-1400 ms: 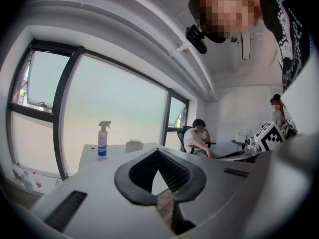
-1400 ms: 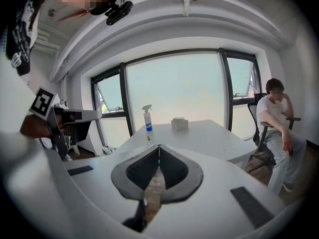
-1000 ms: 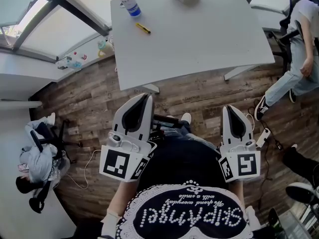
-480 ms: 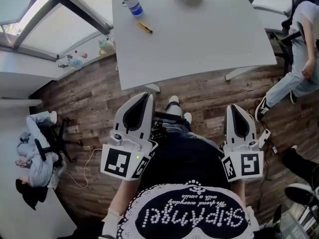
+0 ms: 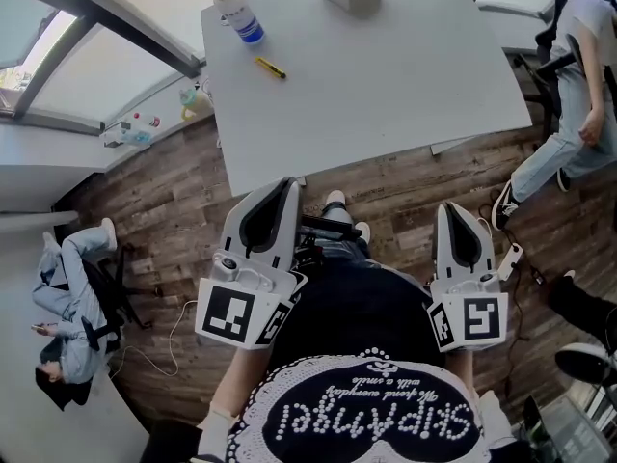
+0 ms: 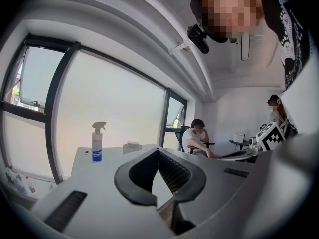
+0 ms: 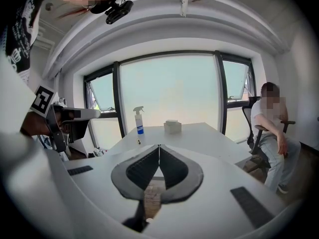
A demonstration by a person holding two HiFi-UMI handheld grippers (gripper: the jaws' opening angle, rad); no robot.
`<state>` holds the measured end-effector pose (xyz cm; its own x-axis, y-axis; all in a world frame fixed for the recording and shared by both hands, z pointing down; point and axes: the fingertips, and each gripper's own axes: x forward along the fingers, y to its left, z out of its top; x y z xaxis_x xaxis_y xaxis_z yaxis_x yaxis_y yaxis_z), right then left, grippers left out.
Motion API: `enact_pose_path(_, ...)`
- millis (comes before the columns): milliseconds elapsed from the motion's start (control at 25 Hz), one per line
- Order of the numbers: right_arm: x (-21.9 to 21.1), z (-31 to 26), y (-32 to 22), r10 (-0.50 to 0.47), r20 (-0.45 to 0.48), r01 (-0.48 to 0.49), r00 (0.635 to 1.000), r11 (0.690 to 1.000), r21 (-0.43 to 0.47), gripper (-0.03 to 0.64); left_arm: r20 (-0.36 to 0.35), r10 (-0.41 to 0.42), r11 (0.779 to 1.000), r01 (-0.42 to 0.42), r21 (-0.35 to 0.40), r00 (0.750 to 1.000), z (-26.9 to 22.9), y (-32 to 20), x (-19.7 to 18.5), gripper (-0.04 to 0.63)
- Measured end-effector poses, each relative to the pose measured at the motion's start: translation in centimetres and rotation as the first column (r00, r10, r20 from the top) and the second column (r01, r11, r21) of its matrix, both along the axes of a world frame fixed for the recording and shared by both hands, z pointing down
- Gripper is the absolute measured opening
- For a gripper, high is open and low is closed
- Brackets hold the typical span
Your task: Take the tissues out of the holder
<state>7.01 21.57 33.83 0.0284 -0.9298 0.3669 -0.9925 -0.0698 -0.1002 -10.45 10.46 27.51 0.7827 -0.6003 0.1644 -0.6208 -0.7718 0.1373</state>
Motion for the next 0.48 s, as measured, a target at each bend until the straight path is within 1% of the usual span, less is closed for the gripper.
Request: enact_pose_path(480,-0.4,-0.5,-5.9,0.048,-0.008,-0.048,0.999,0.998,-0.051,0.014,0.004,0.047,0.998,-0.047,-0.042,0.999,0.2,-7.6,0.0,0.002)
